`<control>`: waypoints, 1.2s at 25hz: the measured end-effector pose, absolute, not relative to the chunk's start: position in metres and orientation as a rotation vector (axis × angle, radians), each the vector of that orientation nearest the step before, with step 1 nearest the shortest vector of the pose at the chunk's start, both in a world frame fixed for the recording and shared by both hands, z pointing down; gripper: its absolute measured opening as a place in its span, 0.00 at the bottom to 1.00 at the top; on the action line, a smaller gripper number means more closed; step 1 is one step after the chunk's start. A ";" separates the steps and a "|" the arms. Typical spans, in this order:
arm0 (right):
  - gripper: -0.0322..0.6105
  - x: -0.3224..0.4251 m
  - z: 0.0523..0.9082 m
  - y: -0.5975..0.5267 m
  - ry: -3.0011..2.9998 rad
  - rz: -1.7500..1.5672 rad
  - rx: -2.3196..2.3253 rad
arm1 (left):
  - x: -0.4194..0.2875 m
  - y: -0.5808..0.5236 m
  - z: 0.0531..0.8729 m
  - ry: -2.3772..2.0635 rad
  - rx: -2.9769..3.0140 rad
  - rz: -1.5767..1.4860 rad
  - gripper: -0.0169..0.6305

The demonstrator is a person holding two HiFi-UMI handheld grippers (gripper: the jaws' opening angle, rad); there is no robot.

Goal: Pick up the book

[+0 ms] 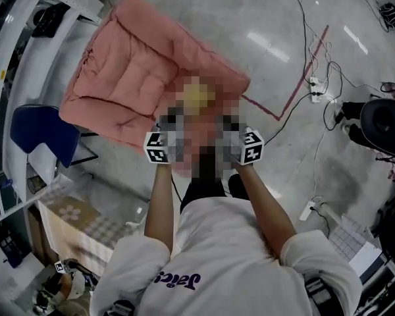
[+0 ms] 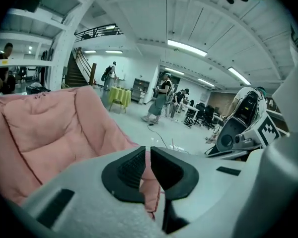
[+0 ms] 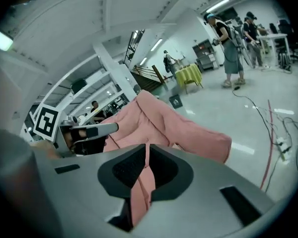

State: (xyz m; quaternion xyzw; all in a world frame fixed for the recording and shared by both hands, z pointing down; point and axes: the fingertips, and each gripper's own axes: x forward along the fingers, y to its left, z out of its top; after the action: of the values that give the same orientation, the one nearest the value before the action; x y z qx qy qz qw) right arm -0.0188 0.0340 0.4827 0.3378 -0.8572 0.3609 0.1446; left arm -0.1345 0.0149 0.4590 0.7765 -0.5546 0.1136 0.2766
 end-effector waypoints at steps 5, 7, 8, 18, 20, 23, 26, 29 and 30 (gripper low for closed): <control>0.08 -0.031 0.587 0.023 -2.272 1.171 1.006 | -0.151 -0.019 0.550 -1.324 2.022 0.396 0.06; 0.10 -0.041 0.630 0.020 -2.199 1.224 0.986 | -0.158 -0.029 0.589 -1.259 2.028 0.491 0.06; 0.16 -0.047 0.650 0.017 -2.175 1.257 0.976 | -0.162 -0.036 0.607 -1.227 2.029 0.528 0.06; 0.44 -0.061 0.797 0.001 -2.024 1.558 1.021 | -0.180 -0.067 0.769 -0.891 2.069 0.803 0.40; 0.47 -0.066 0.816 -0.004 -2.024 1.601 1.026 | -0.179 -0.073 0.793 -0.820 2.095 0.843 0.48; 0.47 -0.077 0.834 -0.010 -2.063 1.616 1.014 | -0.180 -0.083 0.818 -0.763 2.109 0.823 0.54; 0.47 -0.088 0.848 -0.013 -2.079 1.645 1.009 | -0.174 -0.086 0.833 -0.679 2.132 0.804 0.55; 0.48 -0.094 0.860 -0.017 -2.091 1.641 1.013 | -0.167 -0.085 0.843 -0.599 2.127 0.761 0.55; 0.48 -0.095 0.863 -0.020 -2.096 1.638 1.019 | -0.165 -0.086 0.844 -0.576 2.118 0.734 0.55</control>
State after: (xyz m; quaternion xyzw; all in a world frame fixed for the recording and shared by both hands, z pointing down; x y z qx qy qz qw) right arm -0.0948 -0.0201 0.8627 0.3540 -0.7279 0.5688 0.1459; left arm -0.1651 -0.0857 0.8441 0.8380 -0.2280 0.2904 0.4018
